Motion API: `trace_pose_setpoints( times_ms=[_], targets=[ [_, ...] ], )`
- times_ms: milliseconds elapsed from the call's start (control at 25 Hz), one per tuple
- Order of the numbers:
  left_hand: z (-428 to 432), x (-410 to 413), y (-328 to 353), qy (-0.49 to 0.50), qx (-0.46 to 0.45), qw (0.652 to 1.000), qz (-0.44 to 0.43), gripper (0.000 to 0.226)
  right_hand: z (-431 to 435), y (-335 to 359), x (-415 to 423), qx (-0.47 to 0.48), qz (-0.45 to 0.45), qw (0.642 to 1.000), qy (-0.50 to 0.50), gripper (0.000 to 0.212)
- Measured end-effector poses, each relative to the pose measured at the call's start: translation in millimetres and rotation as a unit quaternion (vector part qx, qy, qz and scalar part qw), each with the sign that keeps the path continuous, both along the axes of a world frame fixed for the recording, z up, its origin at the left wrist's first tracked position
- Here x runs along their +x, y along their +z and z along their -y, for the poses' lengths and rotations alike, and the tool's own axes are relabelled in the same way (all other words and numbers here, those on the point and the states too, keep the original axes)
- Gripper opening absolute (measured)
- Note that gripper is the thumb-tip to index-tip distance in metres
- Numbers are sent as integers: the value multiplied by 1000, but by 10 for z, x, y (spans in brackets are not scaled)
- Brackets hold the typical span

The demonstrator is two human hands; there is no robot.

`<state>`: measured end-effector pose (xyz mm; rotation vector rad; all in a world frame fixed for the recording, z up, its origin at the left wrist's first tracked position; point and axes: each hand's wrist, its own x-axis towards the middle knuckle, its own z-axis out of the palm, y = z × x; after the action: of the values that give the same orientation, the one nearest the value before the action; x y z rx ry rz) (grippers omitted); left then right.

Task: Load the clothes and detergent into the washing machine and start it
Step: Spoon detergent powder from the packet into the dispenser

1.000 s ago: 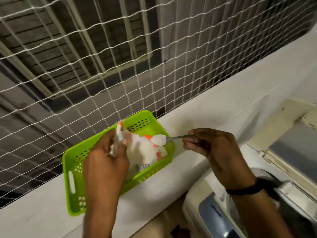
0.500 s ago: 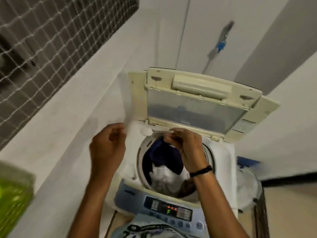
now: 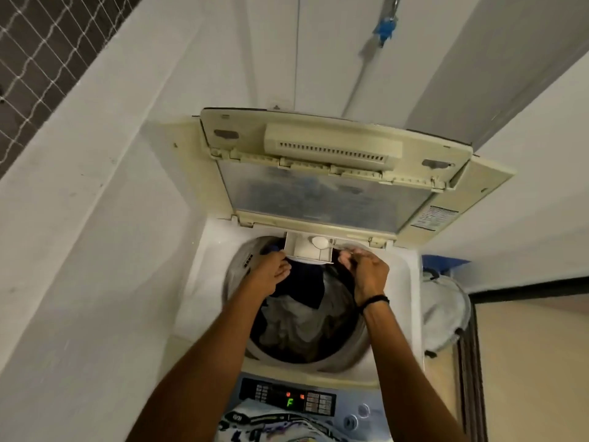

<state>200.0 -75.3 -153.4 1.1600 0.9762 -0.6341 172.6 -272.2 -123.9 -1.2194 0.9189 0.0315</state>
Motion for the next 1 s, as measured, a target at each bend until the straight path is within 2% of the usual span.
trace_pose_setpoints(
  times_ms=[160, 320, 400, 520, 680, 840, 880, 920, 1000],
  targets=[
    [57, 98, -269, 51, 2, 998, -26, 35, -61, -230, 22, 9, 7, 1000, 12, 20],
    [55, 127, -311, 62, -5, 998, -29, 35, -162, -348, -37, -115, 44, 989, 78, 19],
    [42, 117, -315, 71, -18, 997, -28, 32, -231, -364, -78, -234, 66, 962, 125, 20],
    [41, 113, -312, 78, -24, 996, -30, 28, -362, -293, -119, -391, 136, 890, 189, 20],
    [52, 124, -293, 75, -11, 996, -37, 25, -453, -317, -167, -487, 186, 816, 249, 25],
    [45, 119, -269, 69, -14, 997, -35, 27, -479, -338, -207, -544, 204, 778, 239, 27],
    [45, 116, -267, 69, -13, 997, -34, 27, -485, -303, -212, -545, 205, 779, 232, 25],
    [49, 111, -256, 70, -11, 997, -33, 27, -487, -272, -219, -530, 196, 795, 220, 23],
    [57, 107, -209, 75, -6, 997, -29, 28, -479, -224, -231, -451, 152, 861, 178, 20]
  ],
)
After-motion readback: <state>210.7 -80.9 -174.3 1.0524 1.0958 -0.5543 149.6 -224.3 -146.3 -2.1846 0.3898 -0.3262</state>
